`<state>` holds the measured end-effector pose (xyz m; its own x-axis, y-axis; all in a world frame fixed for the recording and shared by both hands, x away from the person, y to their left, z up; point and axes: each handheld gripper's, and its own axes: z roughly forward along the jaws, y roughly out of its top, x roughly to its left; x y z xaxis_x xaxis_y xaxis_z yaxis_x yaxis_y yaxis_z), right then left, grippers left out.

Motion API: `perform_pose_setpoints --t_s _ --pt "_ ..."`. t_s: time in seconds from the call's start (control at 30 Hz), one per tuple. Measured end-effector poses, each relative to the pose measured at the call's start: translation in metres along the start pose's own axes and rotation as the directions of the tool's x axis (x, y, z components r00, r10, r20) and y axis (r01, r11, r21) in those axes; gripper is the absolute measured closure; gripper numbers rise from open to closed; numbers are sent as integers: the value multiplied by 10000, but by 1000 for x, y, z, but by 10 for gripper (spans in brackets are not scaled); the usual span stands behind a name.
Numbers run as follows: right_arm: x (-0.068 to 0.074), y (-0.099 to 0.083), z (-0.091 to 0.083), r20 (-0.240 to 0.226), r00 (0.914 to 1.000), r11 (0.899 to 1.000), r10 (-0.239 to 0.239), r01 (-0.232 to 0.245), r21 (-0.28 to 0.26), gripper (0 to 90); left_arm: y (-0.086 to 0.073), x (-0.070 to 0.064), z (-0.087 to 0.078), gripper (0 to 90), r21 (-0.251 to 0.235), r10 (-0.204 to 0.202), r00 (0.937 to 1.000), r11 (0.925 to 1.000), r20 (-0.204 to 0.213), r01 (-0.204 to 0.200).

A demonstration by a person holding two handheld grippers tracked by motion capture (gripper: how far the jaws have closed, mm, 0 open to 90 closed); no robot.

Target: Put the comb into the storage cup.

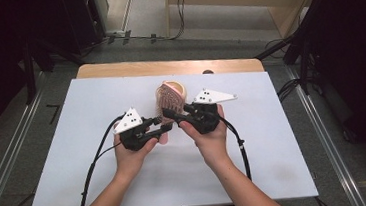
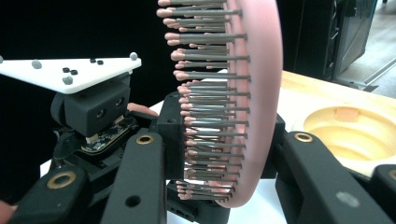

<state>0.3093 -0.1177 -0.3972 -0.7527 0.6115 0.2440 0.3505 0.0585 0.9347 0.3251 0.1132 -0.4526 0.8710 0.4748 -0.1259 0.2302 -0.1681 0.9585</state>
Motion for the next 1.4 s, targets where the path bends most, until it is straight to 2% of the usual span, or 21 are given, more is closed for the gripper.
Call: perform_pose_setpoints --t_s 0.2,0.3,0.37,0.5,0.63,0.83,1.0,1.2,1.4 --pt "1 1 0 1 9999 9999 -161 161 29 620 1 -1 -6 461 -236 -27 10000 9997 -63 26" --pt "1 2 -1 -39 9996 9996 -276 276 -31 620 1 -1 -10 361 -347 -103 9999 9993 -119 98" --pt "1 3 -2 -60 9994 9993 -348 347 -120 620 0 0 -12 300 -259 -160 9997 9995 -200 155" --pt "1 5 -4 -65 9988 9987 -478 477 -177 621 -3 2 -17 233 -219 -334 9993 9992 -193 330" --pt "-1 6 -8 -34 9986 9984 -520 519 -205 621 -6 1 -19 155 -116 -339 9988 9994 -358 336" --pt "-5 7 -14 50 9989 9983 -467 468 -352 621 -15 5 -34 134 -84 -557 9976 9984 -400 554" --pt "-6 8 -16 84 9988 9981 -475 478 -388 621 -25 9 -48 21 17 -602 9954 9982 -743 605" --pt "-7 8 -17 80 9990 9980 -439 442 -462 621 -34 15 -64 0 61 -721 9918 9973 -1059 732" --pt "-8 8 -17 101 9989 9977 -457 461 -498 621 -43 21 -75 0 233 -643 9888 9974 -1346 681"
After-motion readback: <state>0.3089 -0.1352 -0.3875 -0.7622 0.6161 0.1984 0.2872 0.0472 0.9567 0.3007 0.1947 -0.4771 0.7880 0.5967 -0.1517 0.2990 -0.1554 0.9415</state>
